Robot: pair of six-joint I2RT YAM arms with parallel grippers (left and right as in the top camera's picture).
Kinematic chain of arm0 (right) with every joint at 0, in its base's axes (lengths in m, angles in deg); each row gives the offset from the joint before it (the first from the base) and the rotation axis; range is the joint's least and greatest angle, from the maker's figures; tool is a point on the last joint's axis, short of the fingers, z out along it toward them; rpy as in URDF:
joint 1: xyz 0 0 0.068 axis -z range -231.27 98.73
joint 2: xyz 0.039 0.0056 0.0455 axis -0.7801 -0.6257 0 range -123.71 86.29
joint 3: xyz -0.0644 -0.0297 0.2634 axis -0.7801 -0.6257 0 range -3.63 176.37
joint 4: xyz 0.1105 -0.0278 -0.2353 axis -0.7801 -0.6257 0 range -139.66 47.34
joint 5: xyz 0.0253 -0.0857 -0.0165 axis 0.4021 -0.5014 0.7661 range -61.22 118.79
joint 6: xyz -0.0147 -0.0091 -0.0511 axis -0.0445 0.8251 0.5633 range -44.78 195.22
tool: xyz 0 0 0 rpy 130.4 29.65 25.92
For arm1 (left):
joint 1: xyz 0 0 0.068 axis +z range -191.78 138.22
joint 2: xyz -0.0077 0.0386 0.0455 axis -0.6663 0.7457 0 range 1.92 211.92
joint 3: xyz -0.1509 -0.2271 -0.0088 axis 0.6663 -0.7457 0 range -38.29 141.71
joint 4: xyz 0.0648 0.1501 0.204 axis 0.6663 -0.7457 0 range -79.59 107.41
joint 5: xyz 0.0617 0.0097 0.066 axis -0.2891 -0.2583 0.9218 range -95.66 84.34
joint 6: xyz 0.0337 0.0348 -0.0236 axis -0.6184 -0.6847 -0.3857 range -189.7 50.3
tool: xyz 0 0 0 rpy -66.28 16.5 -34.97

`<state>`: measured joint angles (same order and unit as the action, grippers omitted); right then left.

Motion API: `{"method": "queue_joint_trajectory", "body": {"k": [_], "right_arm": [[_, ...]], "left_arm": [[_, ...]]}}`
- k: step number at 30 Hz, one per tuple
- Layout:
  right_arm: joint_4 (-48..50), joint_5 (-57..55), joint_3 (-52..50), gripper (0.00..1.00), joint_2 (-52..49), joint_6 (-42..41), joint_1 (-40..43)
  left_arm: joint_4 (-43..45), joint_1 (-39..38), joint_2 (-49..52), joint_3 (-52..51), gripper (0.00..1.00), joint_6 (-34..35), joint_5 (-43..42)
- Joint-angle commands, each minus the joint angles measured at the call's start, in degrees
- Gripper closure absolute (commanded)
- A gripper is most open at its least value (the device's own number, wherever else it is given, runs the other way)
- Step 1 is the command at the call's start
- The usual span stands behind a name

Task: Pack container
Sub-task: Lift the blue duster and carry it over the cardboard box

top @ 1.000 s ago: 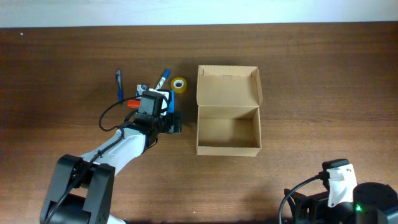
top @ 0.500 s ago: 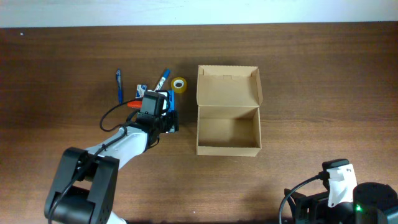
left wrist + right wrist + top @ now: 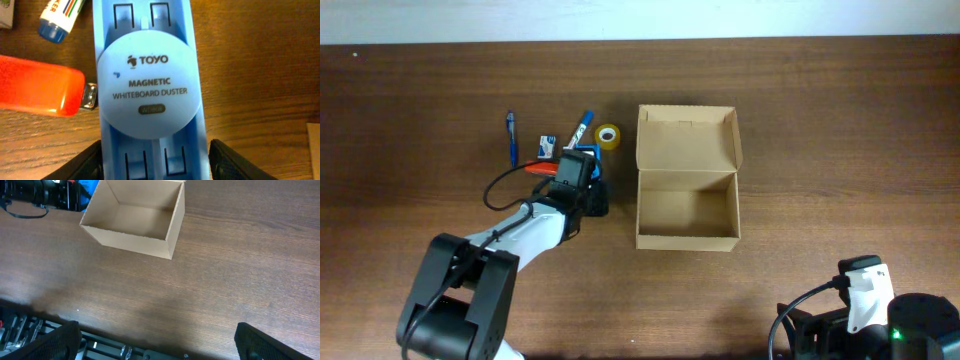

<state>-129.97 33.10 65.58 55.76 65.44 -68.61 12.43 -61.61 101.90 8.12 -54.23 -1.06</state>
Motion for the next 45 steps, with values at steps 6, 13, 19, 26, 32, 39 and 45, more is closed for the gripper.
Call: {"method": "queue_joint_trajectory", "body": {"k": [6, 13, 19, 26, 32, 39, 45], "right_arm": [[0.13, -0.50, 0.83, 0.01, 0.22, 0.57, 0.11], [0.13, -0.50, 0.83, 0.01, 0.22, 0.57, 0.11], [0.13, -0.50, 0.83, 0.01, 0.22, 0.57, 0.11], [0.13, -0.50, 0.83, 0.01, 0.22, 0.57, 0.11], [0.13, -0.50, 0.83, 0.01, 0.22, 0.57, 0.11], [0.13, -0.50, 0.83, 0.01, 0.22, 0.57, 0.11], [0.13, -0.50, 0.83, 0.01, 0.22, 0.57, 0.11]], "left_arm": [[-1.05, -0.52, 1.31, 0.59, 0.39, -0.13, 3.45], [-1.07, -0.55, 1.49, 0.59, 0.43, -0.11, 3.82], [-2.80, -0.55, 1.46, 1.33, 0.50, -0.07, 3.78], [-12.90, -0.55, 1.46, 8.17, 0.62, -0.07, 3.78], [-23.37, -0.55, -0.24, 16.20, 0.71, -0.09, 3.78], [-27.89, -0.55, -9.33, 18.91, 0.72, -0.15, 3.74], [-30.97, -2.71, -20.72, 18.91, 0.71, -11.08, -1.46]]}}
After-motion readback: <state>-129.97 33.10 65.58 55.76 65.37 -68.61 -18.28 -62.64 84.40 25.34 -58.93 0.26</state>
